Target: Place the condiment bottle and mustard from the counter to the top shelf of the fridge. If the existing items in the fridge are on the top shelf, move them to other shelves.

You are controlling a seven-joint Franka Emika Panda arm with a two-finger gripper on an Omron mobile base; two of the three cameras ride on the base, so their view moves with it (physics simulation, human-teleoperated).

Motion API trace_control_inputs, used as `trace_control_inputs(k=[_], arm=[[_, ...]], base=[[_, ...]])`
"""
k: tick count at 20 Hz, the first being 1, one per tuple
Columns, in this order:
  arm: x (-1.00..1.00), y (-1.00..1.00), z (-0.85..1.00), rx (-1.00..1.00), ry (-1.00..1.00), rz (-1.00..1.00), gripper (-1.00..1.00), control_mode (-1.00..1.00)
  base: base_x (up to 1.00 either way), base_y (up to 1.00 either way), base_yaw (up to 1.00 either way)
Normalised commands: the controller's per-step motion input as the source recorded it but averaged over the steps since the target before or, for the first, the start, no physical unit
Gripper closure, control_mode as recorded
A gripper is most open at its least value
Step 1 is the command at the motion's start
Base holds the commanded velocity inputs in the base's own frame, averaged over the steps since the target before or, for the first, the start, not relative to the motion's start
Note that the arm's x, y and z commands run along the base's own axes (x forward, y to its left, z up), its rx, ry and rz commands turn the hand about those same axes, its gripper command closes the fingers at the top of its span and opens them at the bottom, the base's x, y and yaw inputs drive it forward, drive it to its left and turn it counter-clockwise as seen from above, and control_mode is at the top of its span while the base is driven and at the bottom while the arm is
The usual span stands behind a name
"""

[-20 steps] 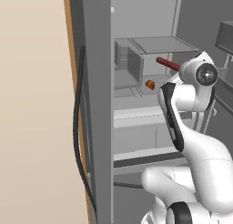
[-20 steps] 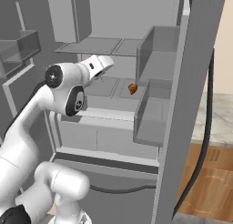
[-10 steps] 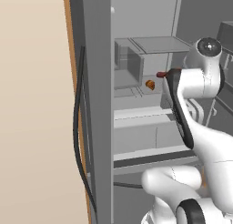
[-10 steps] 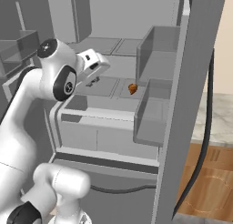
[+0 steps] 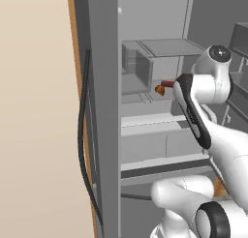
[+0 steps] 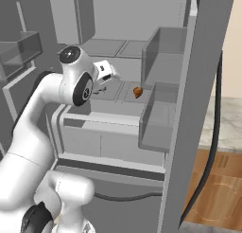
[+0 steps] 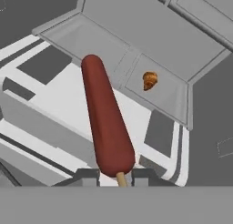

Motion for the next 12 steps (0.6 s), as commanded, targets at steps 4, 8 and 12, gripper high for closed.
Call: trace_control_inputs(k=[4, 8, 12], arm=[[0.41, 0.12, -0.44, 0.13, 0.00, 0.00, 1.00, -1.00], [0.37, 0.29, -0.43, 0.13, 0.00, 0.00, 1.00, -1.00], [0.32, 0.44, -0.26, 0.08, 0.00, -0.01, 1.00, -1.00]], base=[[0.00, 0.00, 0.00], [0.00, 0.00, 0.00], [0.00, 0.00, 0.00]])
